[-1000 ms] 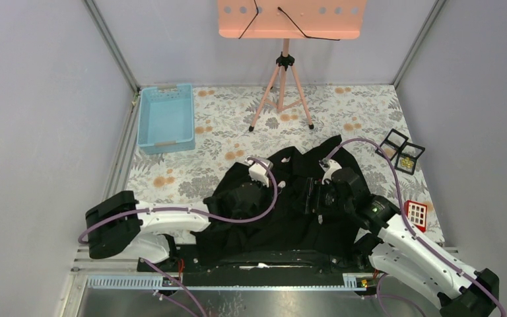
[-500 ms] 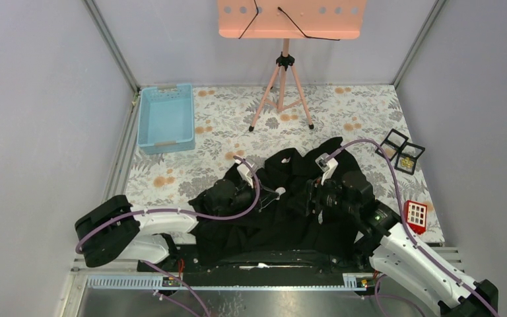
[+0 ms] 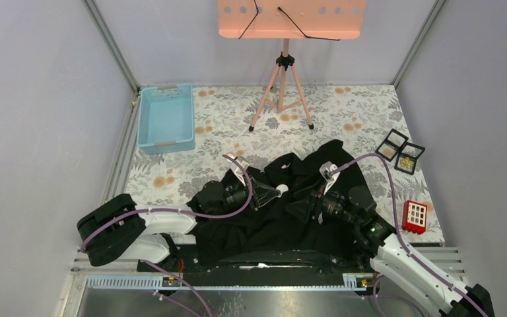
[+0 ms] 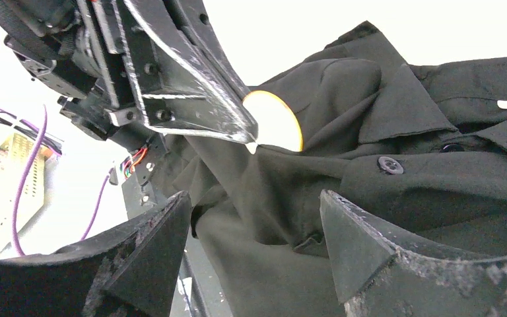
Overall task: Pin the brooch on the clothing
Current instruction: Pin the brooch to the clothes.
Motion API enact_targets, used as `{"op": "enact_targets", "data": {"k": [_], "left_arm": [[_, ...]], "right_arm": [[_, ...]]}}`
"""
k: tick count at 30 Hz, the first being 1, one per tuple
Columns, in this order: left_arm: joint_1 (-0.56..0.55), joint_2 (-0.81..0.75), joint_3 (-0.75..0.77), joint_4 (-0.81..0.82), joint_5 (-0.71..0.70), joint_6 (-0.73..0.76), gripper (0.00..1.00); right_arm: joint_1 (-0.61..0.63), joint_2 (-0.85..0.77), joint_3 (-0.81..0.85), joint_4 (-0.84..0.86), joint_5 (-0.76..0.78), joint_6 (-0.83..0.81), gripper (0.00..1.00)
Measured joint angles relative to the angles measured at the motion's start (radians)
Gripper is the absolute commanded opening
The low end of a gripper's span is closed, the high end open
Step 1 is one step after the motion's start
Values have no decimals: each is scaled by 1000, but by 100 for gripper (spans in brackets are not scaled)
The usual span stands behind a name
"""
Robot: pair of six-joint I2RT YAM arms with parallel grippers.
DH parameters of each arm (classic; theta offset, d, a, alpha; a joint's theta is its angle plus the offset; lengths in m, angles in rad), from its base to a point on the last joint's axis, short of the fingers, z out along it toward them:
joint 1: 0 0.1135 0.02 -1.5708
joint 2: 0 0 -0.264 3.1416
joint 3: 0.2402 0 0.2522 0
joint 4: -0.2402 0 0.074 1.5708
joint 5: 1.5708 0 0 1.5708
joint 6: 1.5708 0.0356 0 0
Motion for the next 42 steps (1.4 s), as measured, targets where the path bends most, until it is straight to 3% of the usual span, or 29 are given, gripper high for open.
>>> {"op": "enact_targets", "data": {"k": [11, 18, 21, 42], "left_arm": [[2, 0, -32, 73, 31, -34, 0], [2, -6, -42, 86, 39, -43, 0], [3, -10, -46, 97, 45, -45, 0], [8, -15, -46, 118, 53, -51, 0]], "right_arm": [[0, 153, -54, 272, 0, 35, 73], [0, 185, -54, 342, -1, 49, 55], [0, 186, -54, 357, 2, 56, 52], [0, 278, -54, 457, -2, 115, 48]]}}
